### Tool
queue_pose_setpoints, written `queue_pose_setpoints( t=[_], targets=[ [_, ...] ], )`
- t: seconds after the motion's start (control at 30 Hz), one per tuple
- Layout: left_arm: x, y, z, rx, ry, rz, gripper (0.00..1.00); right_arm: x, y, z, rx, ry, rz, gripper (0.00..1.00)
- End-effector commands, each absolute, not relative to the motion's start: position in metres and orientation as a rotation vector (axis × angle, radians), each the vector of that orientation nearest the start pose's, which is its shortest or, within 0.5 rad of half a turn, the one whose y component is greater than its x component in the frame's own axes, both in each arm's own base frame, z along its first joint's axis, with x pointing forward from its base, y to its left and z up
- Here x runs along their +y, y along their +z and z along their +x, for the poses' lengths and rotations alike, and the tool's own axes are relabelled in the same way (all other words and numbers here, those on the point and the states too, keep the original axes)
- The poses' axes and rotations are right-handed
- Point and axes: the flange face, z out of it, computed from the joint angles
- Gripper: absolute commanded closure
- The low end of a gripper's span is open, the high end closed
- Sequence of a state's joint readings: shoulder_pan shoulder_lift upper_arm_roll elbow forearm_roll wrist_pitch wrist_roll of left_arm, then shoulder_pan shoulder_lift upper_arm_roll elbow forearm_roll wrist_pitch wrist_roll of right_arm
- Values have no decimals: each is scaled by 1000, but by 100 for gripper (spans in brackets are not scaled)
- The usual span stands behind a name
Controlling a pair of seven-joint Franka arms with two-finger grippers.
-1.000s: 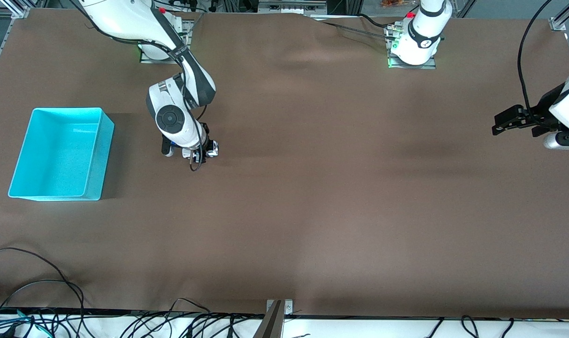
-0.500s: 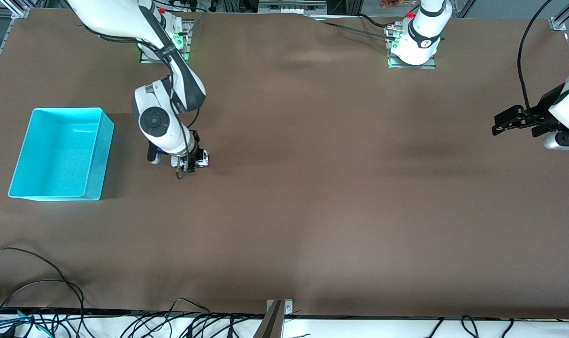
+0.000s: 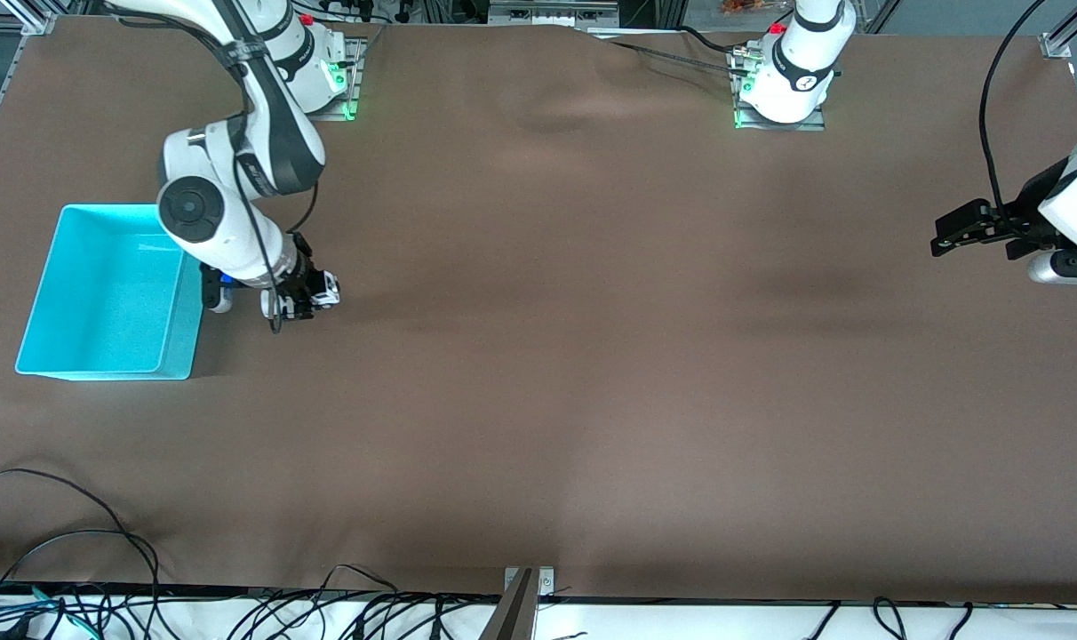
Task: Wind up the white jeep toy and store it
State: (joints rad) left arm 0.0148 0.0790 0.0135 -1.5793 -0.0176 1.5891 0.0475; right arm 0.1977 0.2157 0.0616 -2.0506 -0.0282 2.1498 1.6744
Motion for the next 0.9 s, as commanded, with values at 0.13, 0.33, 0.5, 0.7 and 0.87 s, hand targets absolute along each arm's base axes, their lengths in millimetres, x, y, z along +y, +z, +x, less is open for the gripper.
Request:
queue_pose_setpoints(
  t=[0.13,0.33,0.5,0.7,0.87],
  targets=[
    [16,577,575,38,116,-3187,0,86,359,543,1833,191,-2690,100],
    [16,576,576,38,119,-3187,0,44,365,538,1698,279,-2792,100],
    [16,576,576,38,119,-3187,0,9,365,538,1608,308,-2835,100],
    [15,576,576,40,119,-3187,0,-29,363,537,1514,330,-2871,100],
    [15,577,575,40,116,-3187,0,-59,357,532,1416,361,-2908,100]
  ],
)
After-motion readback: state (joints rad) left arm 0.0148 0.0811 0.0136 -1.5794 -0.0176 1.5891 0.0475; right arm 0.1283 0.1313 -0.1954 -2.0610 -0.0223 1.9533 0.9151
